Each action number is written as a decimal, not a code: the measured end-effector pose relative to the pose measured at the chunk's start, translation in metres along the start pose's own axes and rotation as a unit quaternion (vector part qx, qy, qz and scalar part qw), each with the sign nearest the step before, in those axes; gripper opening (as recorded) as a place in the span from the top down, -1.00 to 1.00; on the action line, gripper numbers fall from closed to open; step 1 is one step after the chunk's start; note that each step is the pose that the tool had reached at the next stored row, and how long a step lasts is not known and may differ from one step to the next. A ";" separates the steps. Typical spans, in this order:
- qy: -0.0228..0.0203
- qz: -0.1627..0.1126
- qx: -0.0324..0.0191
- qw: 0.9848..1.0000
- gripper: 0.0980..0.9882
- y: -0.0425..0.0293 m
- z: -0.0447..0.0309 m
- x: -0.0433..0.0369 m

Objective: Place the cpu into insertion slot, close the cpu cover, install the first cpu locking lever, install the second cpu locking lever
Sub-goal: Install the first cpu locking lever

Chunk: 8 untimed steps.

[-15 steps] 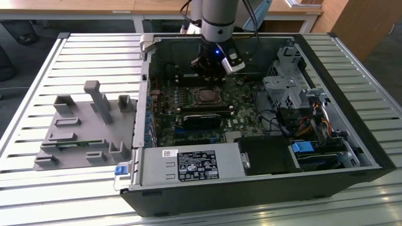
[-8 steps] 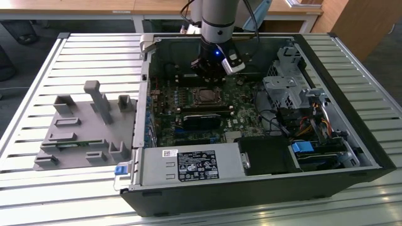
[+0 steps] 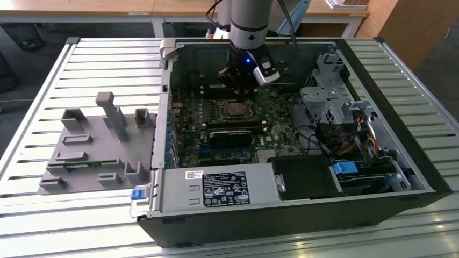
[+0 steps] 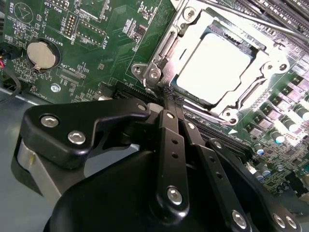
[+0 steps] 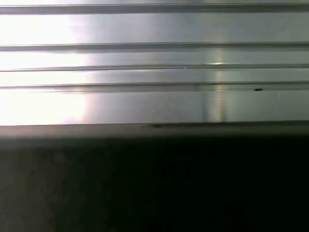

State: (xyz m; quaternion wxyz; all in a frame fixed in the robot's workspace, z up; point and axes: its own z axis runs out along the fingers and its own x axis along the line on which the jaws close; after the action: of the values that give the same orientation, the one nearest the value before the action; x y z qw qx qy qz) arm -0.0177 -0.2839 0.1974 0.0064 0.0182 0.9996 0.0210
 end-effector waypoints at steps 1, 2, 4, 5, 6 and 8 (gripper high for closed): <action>0.000 0.000 0.000 1.000 0.98 0.0001 -0.0012 0.0000; 0.000 0.000 0.000 1.000 0.98 0.0001 -0.0030 0.0000; 0.000 0.000 0.000 1.000 0.98 0.0003 -0.0077 -0.0001; 0.000 0.000 0.000 1.000 0.98 0.0004 -0.0101 -0.0001; 0.000 0.000 0.000 1.000 0.98 0.0004 -0.0119 -0.0001; 0.000 0.000 0.001 1.000 0.98 0.0005 -0.0124 -0.0002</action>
State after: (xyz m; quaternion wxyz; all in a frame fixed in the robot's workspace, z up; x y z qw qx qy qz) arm -0.0177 -0.2839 0.2098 0.0063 0.0182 0.9996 0.0204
